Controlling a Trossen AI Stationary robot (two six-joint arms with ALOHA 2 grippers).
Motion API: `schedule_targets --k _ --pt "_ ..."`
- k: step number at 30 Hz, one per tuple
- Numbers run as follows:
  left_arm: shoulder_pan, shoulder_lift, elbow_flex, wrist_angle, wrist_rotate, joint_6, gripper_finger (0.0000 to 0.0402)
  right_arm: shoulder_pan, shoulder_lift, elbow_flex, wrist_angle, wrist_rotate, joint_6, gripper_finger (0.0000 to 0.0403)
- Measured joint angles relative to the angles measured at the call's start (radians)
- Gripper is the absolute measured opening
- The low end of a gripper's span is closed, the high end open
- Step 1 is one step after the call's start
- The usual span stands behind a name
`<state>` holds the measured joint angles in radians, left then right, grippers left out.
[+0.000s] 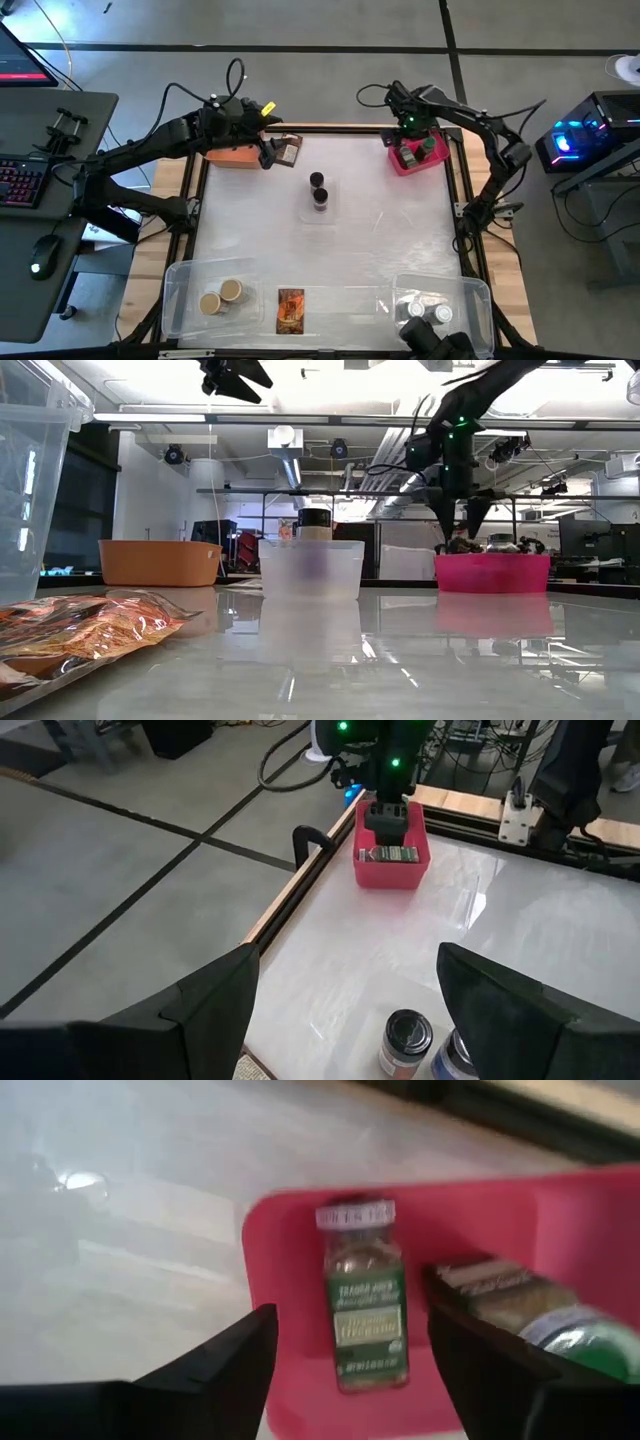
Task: Sort spices by type
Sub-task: Put the green seasoning bottle into the pink bin
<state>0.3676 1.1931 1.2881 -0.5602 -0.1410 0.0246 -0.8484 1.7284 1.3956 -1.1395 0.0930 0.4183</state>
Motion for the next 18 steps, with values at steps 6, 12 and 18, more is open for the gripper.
schedule_targets --k 6,12,18 --pt "0.001 0.0 0.0 -0.002 0.004 0.032 0.0294 0.005 -0.012 0.0 -0.025 -0.123 0.062 0.0261" --pt "0.001 0.0 0.0 -0.043 0.004 0.031 0.0294 0.102 -0.08 -0.031 -0.109 -0.024 0.09 0.0261" --pt "0.007 0.0 0.0 -0.043 0.005 0.032 0.0294 0.147 -0.204 -0.265 0.128 -0.052 0.252 0.0261"
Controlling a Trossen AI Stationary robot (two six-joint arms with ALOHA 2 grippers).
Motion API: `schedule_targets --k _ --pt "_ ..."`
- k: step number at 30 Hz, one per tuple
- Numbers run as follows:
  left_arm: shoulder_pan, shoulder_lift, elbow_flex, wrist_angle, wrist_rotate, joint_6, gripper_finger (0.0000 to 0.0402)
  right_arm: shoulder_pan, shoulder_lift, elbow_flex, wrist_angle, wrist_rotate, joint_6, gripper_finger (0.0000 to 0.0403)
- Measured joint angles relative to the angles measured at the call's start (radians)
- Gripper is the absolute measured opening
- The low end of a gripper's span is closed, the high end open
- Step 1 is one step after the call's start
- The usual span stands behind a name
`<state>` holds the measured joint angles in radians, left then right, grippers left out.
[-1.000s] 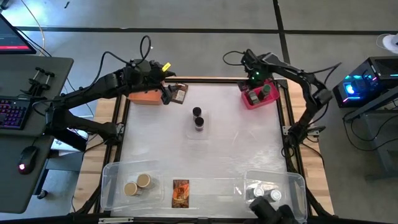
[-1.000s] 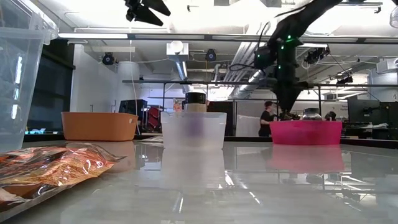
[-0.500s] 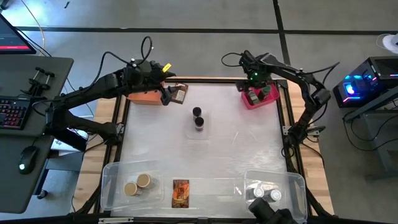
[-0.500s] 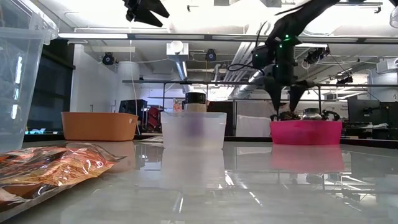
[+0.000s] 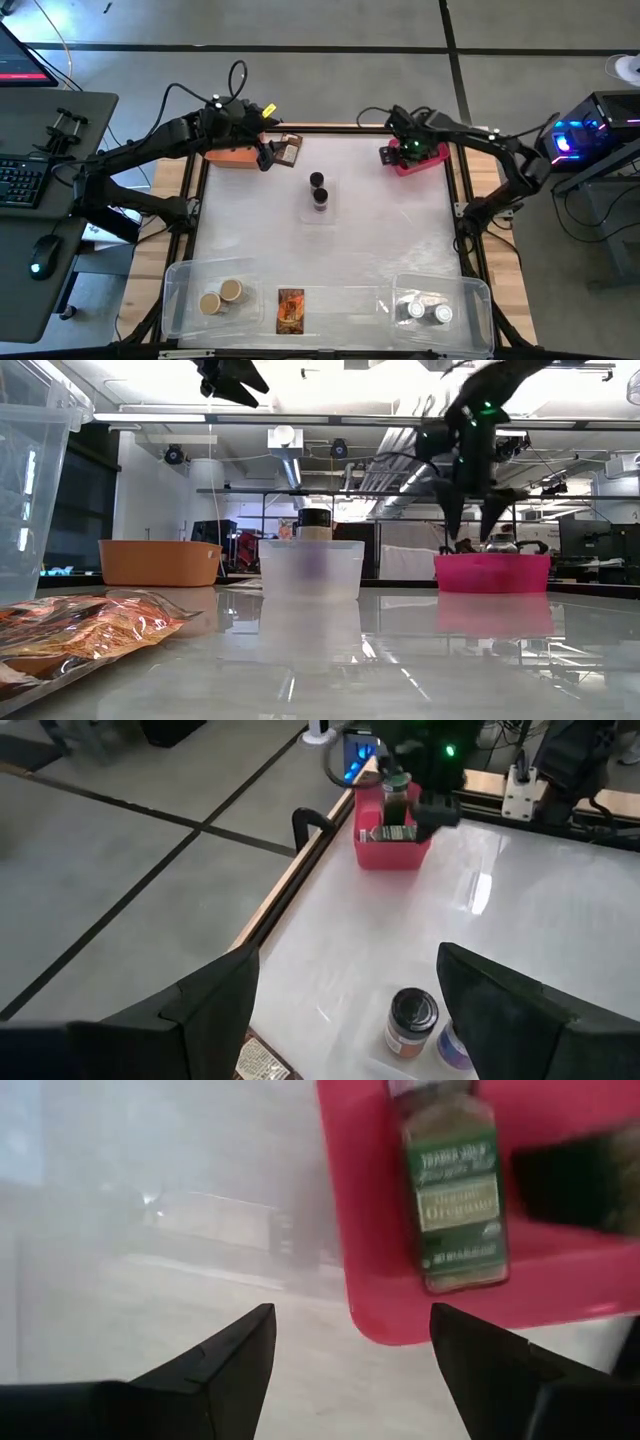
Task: Sort spices by type
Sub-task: Put the green seasoning bottle into the pink bin
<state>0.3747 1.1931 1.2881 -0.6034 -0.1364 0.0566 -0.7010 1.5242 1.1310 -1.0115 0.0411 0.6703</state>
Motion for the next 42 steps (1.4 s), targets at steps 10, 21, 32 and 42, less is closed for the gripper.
schedule_targets --k 10,21,32,42 --pt "0.037 0.0 0.0 0.005 0.004 -0.003 0.0294 0.013 -0.007 -0.039 0.152 0.274 0.051 0.0261" --pt "0.04 0.0 0.0 0.055 0.004 -0.029 0.0294 -0.072 0.042 0.01 0.137 0.302 0.062 0.0254" --pt "0.04 0.0 0.0 0.05 0.003 -0.028 0.0294 -0.003 -0.01 0.097 0.094 0.237 -0.089 0.0254" --pt "0.059 0.0 0.0 0.049 0.004 -0.009 0.0294 0.454 -0.203 0.132 -0.449 -0.1 0.187 0.0239"
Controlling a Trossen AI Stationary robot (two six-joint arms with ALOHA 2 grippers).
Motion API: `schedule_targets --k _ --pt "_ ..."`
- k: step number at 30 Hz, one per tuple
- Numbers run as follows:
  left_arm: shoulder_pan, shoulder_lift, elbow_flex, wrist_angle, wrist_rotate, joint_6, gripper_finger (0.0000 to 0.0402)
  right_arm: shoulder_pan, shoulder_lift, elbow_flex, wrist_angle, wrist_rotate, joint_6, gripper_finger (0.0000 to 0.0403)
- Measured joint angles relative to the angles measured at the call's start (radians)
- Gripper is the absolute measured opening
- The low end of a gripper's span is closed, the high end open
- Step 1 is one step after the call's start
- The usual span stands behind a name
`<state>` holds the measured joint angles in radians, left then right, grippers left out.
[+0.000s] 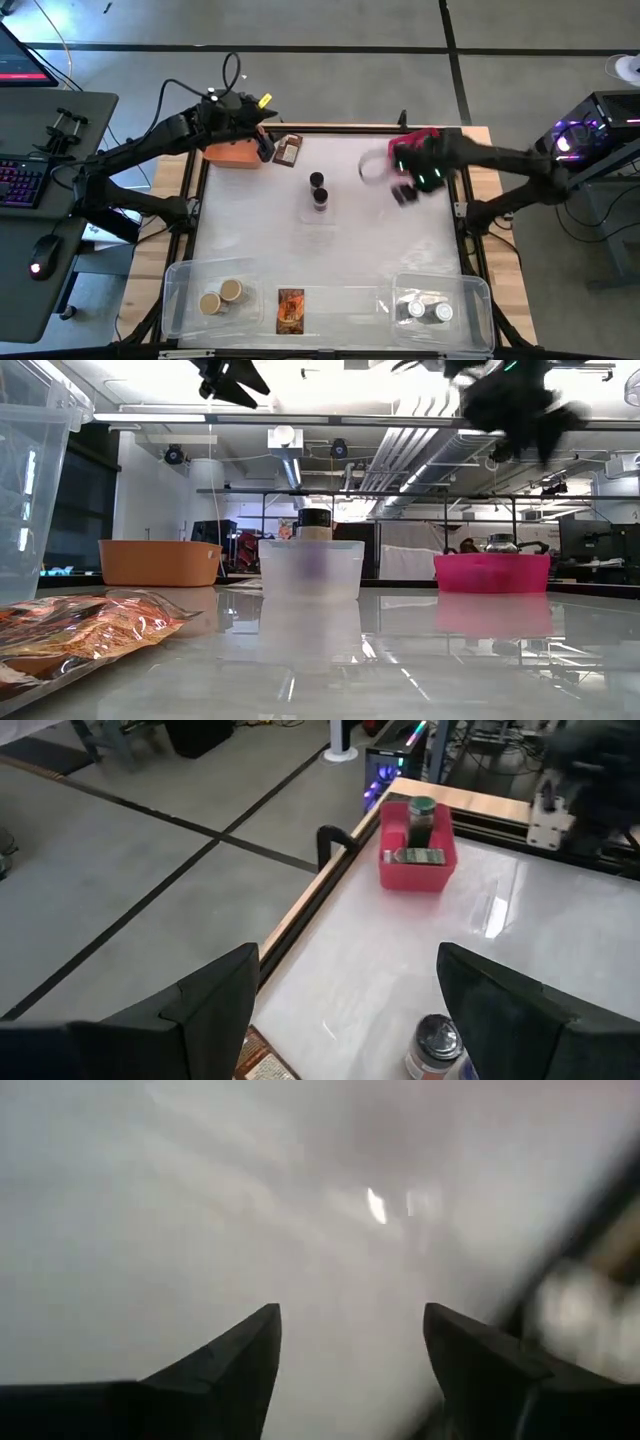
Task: Sort spices by type
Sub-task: Put the green seasoning bottle into the pink bin
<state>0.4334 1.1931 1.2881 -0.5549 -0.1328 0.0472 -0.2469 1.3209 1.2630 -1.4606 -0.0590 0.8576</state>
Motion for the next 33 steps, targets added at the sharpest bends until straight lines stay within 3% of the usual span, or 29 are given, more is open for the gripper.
schedule_targets --k 5,12,16,20,27,33 --pt "0.039 0.0 0.0 0.001 0.0 0.01 0.0294 0.341 -0.064 -0.016 -0.061 -0.163 0.388 0.0181" --pt "0.091 0.0 0.0 0.001 0.034 0.044 0.0294 0.695 -0.067 -0.017 0.076 -0.461 0.598 0.0015" --pt "0.105 0.0 0.0 0.0 0.054 0.043 0.0294 0.806 -0.049 -0.017 0.148 -0.528 0.74 0.0016" --pt "0.105 0.0 0.0 0.001 0.054 0.048 0.0294 0.868 -0.018 -0.036 0.17 -0.508 0.857 0.0004" --pt "0.105 0.0 0.0 0.001 0.055 0.053 0.0294 0.919 0.026 -0.173 0.303 -0.495 1.013 0.0002" --pt "0.105 0.0 0.0 0.0 0.055 0.049 0.0294 0.915 0.026 -0.201 0.294 -0.412 1.029 0.0001"
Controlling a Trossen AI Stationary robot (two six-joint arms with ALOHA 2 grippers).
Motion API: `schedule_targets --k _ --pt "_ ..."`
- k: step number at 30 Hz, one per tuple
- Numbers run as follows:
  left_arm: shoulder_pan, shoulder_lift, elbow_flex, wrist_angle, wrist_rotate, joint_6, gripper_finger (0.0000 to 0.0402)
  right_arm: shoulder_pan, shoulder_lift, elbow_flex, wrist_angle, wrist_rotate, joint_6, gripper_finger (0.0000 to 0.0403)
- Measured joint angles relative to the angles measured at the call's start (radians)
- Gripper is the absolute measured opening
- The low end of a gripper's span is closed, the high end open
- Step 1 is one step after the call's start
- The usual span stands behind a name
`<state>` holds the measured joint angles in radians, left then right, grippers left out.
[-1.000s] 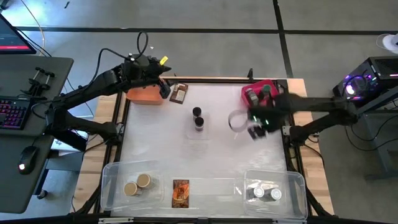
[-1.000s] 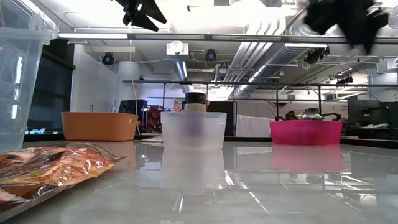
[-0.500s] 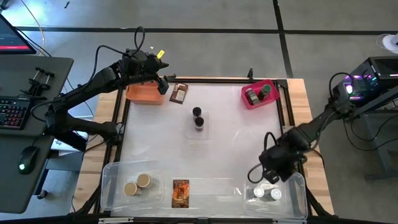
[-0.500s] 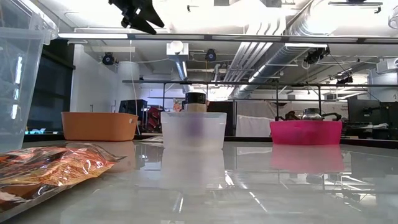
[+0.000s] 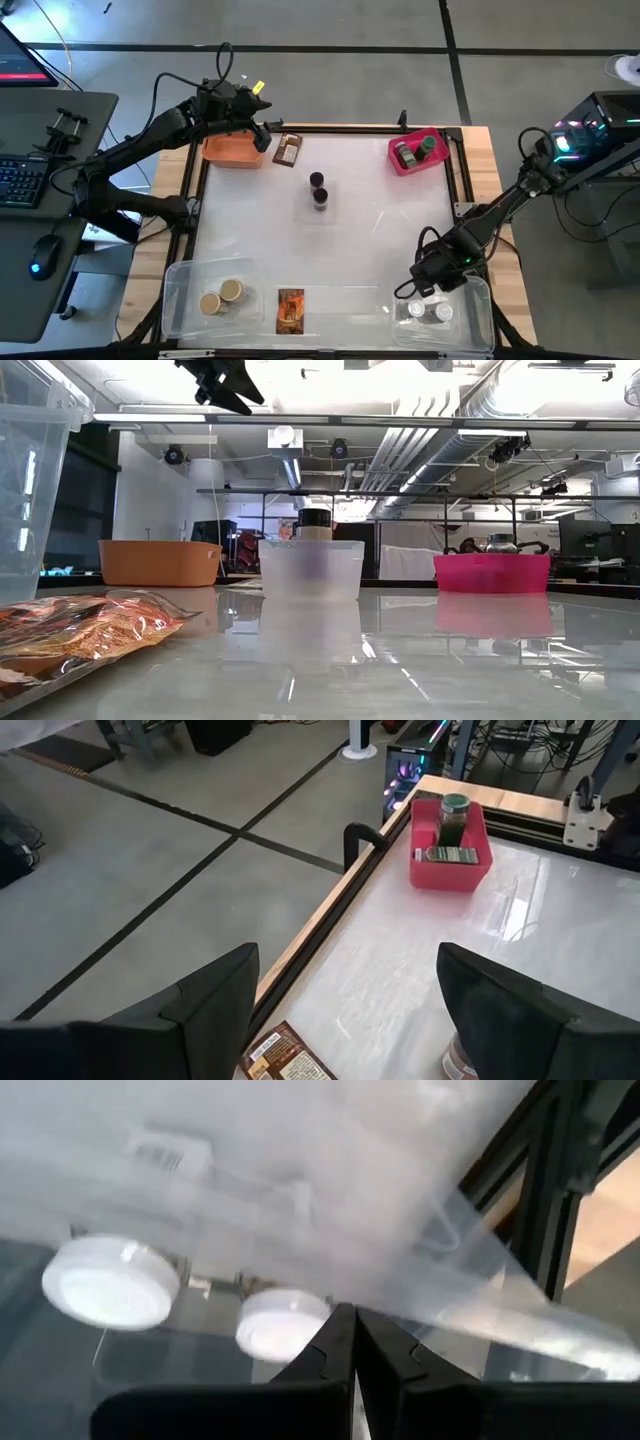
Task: Sort spices by type
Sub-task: Put the green seasoning bottle into the pink bin
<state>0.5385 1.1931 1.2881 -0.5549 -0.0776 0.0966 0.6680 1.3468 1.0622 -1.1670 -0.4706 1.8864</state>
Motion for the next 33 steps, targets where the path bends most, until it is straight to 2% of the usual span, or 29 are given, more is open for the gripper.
schedule_targets --k 7,22,30,33 --pt "0.0 0.0 0.0 -0.001 0.0 -0.014 0.0294 -0.026 -0.001 -0.005 -0.056 0.118 -0.001 0.0001" --pt "0.0 0.0 0.0 0.016 0.0 -0.015 0.0294 -0.145 0.0 -0.005 -0.091 0.27 -0.115 0.0" --pt "0.0 0.0 0.0 0.037 0.0 -0.015 0.0294 -0.188 0.0 -0.005 -0.095 0.394 -0.037 0.0" --pt "0.0 0.0 0.0 0.037 0.0 -0.015 0.0294 -0.199 0.0 -0.005 -0.089 0.411 -0.003 0.0"
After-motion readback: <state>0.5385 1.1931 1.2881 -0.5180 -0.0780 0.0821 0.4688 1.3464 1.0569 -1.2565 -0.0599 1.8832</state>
